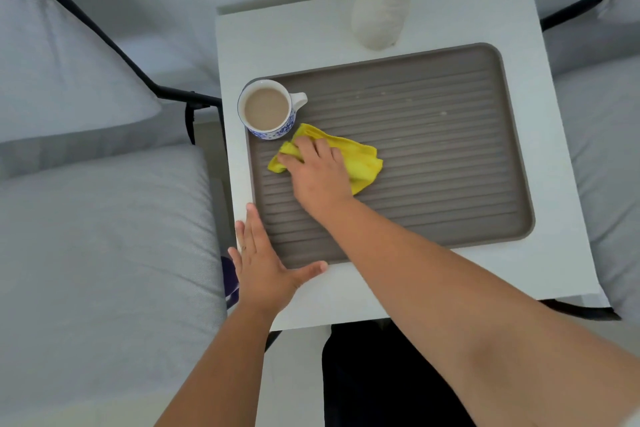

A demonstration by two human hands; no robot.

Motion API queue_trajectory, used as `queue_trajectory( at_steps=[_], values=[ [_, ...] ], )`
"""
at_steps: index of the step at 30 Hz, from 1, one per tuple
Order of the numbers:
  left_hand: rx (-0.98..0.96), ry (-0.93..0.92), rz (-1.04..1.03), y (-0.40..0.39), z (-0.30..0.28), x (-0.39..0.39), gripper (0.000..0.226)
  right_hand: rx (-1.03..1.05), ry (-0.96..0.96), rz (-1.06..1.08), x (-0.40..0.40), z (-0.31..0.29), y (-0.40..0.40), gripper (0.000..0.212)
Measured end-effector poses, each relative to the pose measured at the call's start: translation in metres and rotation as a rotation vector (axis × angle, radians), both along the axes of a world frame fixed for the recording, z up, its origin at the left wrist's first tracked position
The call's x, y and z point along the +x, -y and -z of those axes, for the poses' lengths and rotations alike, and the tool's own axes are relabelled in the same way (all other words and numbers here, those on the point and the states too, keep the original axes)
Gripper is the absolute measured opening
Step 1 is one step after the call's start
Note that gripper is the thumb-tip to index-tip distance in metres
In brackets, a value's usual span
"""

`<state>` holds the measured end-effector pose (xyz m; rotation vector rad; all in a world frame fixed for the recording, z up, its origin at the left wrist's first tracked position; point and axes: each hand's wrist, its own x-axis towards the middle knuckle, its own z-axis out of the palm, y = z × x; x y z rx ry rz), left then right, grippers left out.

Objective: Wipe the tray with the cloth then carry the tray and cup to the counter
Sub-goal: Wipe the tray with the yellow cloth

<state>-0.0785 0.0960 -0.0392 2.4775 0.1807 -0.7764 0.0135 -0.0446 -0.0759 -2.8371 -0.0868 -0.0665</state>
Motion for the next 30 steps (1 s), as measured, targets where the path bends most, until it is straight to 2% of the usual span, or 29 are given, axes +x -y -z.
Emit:
queue_trajectory(
  at_steps=[5, 9, 12, 15, 18, 22, 27, 30],
  values=[
    [-0.003, 0.005, -0.002, 0.000, -0.001, -0.001, 0.149, 0.018, 0.050, 0.061, -0.014, 0.001, 0.060, 0.034],
    [-0.001, 0.011, 0.015, -0.002, 0.000, -0.001, 0.147, -0.032, 0.112, 0.254, -0.046, 0.003, 0.149, 0.030],
    [-0.006, 0.005, 0.011, -0.001, 0.000, 0.000, 0.148, -0.056, 0.121, 0.508, -0.066, 0.001, 0.193, 0.029],
    [-0.009, 0.005, 0.011, -0.001, 0.000, 0.000, 0.149, -0.067, 0.051, 0.727, -0.068, 0.001, 0.200, 0.034],
    [-0.001, 0.013, 0.012, -0.002, 0.000, 0.000, 0.149, -0.055, 0.007, 0.867, -0.056, -0.001, 0.173, 0.035],
    [0.012, 0.009, 0.021, 0.000, 0.000, 0.001, 0.149, -0.022, -0.017, 0.765, -0.046, -0.002, 0.117, 0.034],
    [-0.003, 0.006, 0.010, 0.001, -0.001, 0.001, 0.151, 0.001, 0.023, 0.487, -0.034, -0.001, 0.053, 0.031],
    [0.007, 0.005, 0.014, 0.001, -0.001, 0.000, 0.150, 0.002, -0.013, 0.301, -0.026, -0.002, 0.043, 0.033]
  ],
)
